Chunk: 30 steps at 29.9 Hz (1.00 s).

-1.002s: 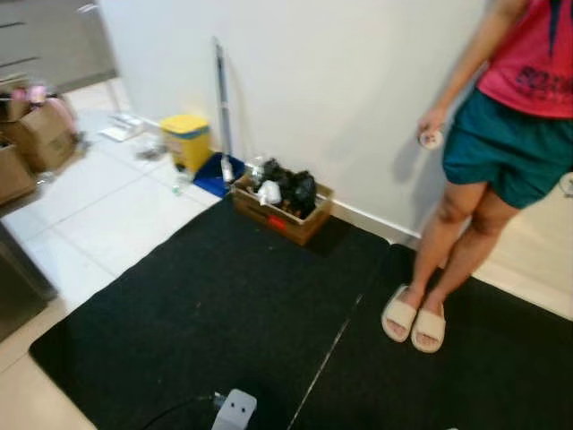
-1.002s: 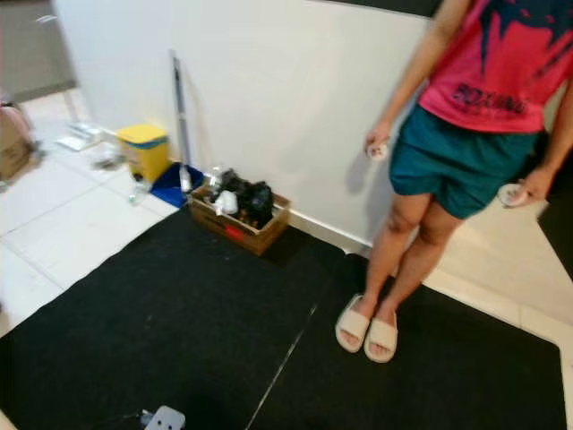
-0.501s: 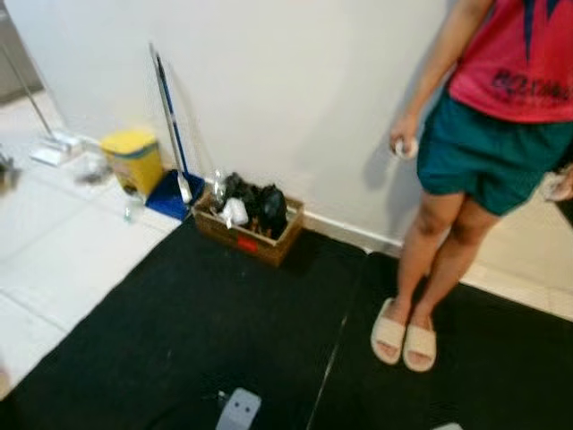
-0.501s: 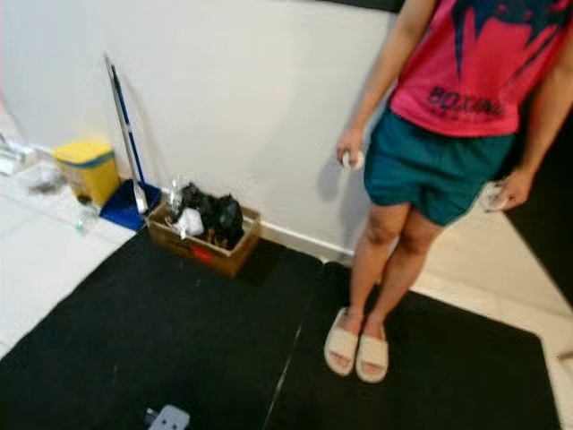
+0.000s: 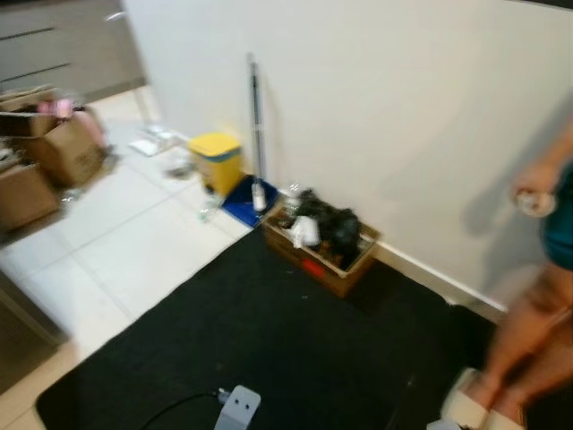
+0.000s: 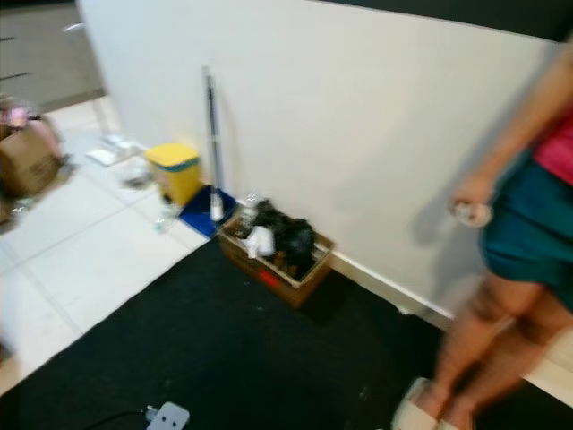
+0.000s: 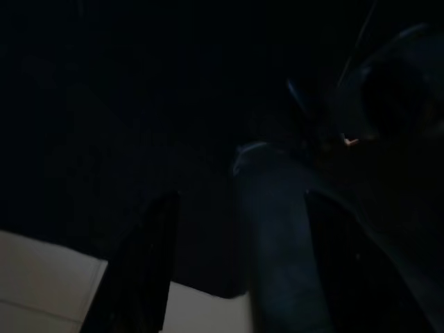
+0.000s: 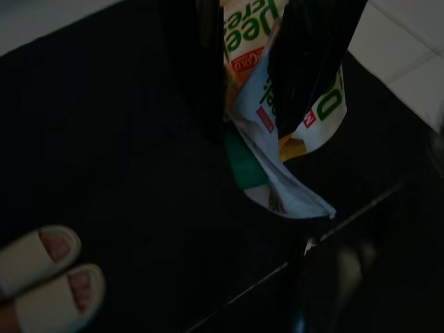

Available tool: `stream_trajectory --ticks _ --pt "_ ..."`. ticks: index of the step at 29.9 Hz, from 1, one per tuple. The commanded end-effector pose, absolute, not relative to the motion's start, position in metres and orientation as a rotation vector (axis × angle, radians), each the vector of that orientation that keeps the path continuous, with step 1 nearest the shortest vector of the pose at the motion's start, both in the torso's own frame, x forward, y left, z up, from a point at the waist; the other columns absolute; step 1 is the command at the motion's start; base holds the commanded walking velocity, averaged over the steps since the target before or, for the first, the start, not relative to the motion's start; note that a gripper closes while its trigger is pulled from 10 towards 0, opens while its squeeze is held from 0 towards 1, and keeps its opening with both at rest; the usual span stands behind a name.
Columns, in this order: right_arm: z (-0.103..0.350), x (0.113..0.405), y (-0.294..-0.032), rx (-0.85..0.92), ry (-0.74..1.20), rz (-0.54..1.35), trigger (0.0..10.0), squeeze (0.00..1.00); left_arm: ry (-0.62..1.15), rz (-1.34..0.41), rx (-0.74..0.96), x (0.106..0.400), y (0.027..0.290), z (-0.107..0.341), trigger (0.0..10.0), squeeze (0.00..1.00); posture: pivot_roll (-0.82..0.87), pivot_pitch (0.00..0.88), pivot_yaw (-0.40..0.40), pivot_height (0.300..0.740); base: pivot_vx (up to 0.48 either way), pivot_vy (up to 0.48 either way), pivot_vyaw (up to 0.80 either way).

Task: Restocking fridge

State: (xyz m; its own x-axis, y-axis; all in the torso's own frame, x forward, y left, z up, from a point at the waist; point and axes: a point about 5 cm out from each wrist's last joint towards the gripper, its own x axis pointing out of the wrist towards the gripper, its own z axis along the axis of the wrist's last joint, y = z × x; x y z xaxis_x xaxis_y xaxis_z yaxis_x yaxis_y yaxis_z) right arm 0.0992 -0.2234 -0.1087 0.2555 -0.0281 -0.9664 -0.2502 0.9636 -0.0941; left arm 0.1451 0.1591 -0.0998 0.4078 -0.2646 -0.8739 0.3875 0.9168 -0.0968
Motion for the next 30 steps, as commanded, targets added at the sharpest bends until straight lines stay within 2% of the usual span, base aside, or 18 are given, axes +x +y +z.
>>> stream_trajectory --ticks 1,24,30 --pt "-0.1065 0.1055 -0.2257 -0.239 1.287 0.141 10.0 0.00 1.101 -0.414 0.117 0.1393 0.1576 -0.1022 10.0 0.00 0.00 0.000 -0.055 0.740 0.337 0.000 0.75" --pt "-0.1061 0.1047 -0.2285 -0.251 1.290 0.147 10.0 0.00 1.103 -0.420 0.122 0.1379 0.1571 -0.1027 10.0 0.00 0.00 0.000 -0.059 0.740 0.335 0.000 0.74" --pt "-0.1060 0.1041 -0.2299 -0.266 1.293 0.140 10.0 0.00 1.103 -0.420 0.120 0.1378 0.1569 -0.1028 10.0 0.00 0.00 0.000 -0.058 0.740 0.332 0.000 0.09"
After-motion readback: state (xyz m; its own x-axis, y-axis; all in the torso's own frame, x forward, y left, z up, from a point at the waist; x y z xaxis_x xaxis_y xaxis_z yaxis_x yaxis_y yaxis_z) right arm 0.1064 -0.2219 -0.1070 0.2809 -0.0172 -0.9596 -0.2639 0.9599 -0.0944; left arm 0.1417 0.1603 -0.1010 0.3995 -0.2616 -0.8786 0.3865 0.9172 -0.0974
